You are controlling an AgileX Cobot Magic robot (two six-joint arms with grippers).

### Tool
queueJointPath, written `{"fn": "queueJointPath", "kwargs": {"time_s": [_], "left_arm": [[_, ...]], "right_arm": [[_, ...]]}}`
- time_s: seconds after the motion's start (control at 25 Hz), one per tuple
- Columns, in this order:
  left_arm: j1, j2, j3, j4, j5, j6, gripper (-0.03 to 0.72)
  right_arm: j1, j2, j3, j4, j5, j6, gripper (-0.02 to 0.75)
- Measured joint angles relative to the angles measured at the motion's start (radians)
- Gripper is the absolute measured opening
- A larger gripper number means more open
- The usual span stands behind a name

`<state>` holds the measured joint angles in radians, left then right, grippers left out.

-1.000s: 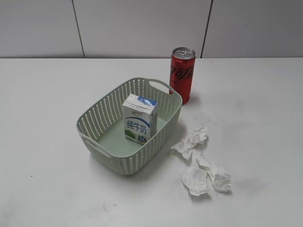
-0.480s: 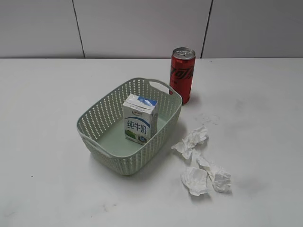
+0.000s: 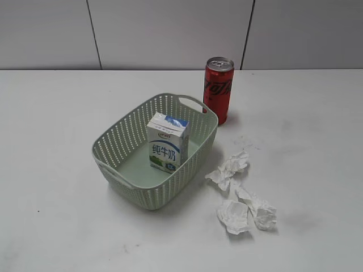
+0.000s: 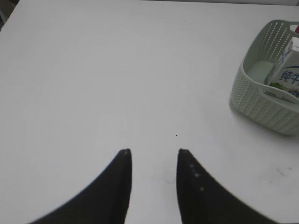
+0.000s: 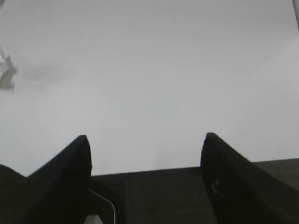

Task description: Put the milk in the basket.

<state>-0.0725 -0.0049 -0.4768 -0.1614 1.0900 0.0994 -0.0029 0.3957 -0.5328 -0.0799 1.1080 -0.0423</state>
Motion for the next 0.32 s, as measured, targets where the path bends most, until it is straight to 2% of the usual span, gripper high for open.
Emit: {"fn": "queueJointPath", "kwargs": {"time_s": [0.32], "left_arm": [[0.0, 0.0, 0.0, 0.0, 0.0, 0.0, 0.237]], "right_arm": [[0.0, -0.156, 0.026, 0.0, -0.057, 0.0, 0.526]]}}
